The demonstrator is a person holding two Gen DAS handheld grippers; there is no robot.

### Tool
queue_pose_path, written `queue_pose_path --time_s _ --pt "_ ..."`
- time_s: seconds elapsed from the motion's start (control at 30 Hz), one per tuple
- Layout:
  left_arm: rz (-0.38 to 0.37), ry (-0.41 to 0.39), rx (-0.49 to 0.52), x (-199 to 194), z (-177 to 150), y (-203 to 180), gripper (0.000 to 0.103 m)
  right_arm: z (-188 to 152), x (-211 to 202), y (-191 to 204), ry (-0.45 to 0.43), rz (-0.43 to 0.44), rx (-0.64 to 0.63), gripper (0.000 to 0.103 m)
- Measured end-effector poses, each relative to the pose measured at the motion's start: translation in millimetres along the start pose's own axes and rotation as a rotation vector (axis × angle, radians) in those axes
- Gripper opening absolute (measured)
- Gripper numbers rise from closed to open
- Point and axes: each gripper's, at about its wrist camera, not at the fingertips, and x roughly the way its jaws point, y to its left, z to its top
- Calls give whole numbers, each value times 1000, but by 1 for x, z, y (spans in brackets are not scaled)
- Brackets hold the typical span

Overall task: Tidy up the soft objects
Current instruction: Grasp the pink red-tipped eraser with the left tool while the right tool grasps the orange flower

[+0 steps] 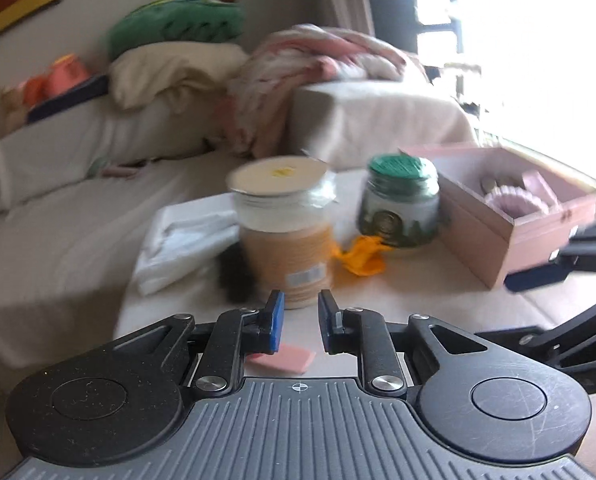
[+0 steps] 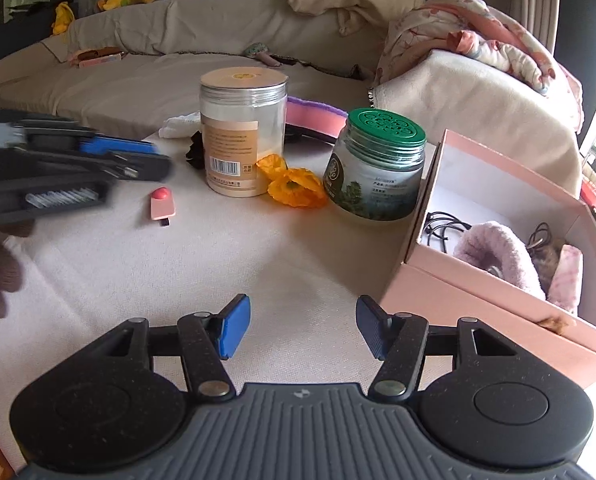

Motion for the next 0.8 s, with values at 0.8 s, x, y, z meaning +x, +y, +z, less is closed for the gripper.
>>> queue_pose_path --time_s 0.8 --pt "76 160 -198 9 -21 48 27 -15 4 -1 24 8 41 62"
